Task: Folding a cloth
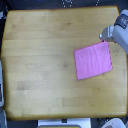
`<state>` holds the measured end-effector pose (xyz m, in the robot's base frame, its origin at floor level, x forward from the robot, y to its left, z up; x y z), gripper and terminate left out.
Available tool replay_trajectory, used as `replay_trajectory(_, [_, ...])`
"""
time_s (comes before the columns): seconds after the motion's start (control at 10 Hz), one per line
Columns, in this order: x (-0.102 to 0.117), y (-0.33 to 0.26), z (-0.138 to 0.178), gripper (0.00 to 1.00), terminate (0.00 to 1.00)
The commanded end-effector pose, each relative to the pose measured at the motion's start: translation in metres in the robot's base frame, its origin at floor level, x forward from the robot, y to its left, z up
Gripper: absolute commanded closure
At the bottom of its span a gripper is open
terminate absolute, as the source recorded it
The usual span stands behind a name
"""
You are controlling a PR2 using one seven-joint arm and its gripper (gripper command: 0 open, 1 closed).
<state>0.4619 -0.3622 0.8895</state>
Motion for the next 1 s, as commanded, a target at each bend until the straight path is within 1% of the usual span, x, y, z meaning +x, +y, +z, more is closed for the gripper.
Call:
replay_trajectory(0.0, [-0.019, -0.030, -0.048, 0.00, 0.00])
replay_trajectory(0.4, [-0.018, -0.040, -0.081, 0.00, 0.00])
replay_trajectory(0.7, [-0.024, -0.046, -0.107, 0.00, 0.00])
replay_trajectory(0.9, [-0.024, -0.042, -0.114, 0.00, 0.00])
